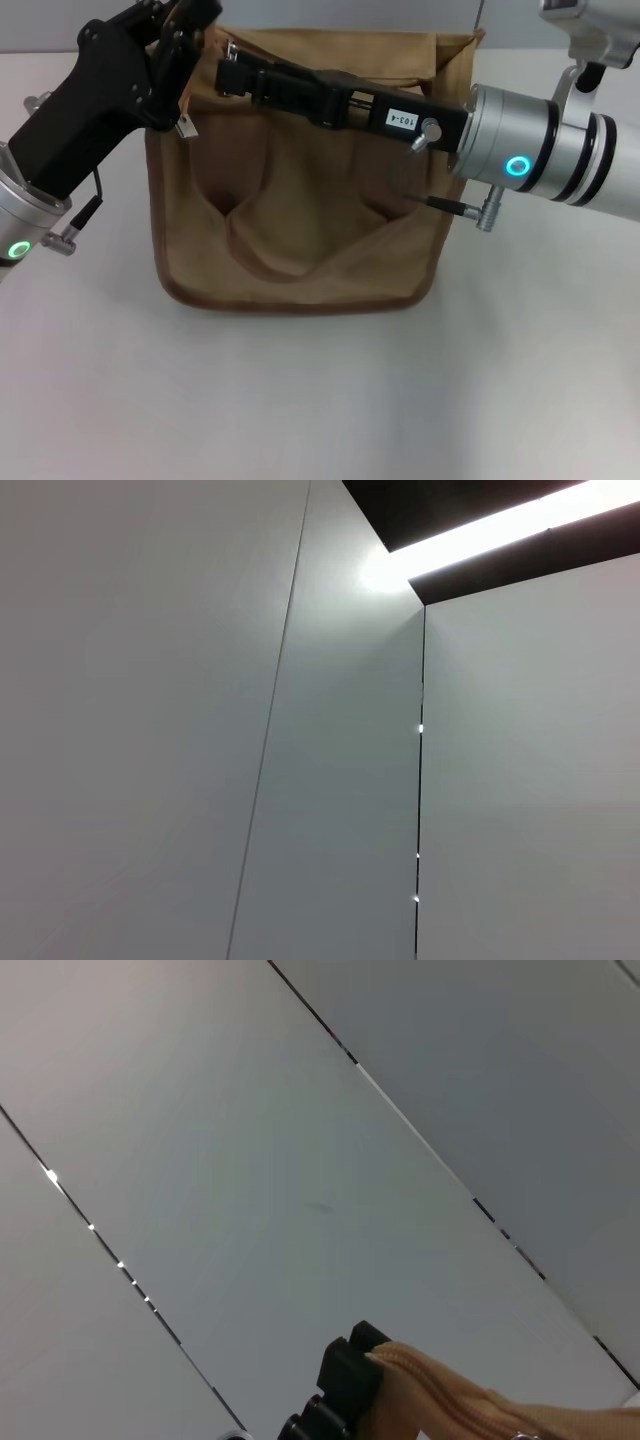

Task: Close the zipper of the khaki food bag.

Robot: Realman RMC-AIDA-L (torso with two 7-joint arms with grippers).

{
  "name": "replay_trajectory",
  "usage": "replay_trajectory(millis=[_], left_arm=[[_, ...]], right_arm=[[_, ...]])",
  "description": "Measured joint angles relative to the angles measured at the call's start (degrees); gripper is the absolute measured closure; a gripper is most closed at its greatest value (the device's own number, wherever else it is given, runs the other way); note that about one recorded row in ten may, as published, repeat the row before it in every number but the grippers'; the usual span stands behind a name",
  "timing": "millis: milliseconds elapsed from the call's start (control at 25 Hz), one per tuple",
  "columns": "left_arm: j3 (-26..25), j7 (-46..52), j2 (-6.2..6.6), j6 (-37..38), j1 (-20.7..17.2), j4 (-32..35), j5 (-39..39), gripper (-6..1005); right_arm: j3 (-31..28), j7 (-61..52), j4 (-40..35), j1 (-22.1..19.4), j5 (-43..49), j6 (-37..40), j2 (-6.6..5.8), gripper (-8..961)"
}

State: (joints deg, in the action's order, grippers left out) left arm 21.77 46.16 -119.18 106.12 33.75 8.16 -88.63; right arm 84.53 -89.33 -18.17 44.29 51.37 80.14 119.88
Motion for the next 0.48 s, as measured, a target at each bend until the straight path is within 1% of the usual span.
replay_trajectory(millis=[320, 480], left_arm=[[0.0, 0.0, 0.00, 0.2, -0.1, -0.2, 0.1, 919], [-0.1, 0.0, 0.00, 0.2, -0.1, -0.6, 0.1, 919]], right_arm=[[-0.1, -0.1, 0.0, -0.1, 0.0, -0.1, 0.00, 317], [0.1, -0.6, -0.1, 0.0, 0.0, -0.2, 0.00, 461]])
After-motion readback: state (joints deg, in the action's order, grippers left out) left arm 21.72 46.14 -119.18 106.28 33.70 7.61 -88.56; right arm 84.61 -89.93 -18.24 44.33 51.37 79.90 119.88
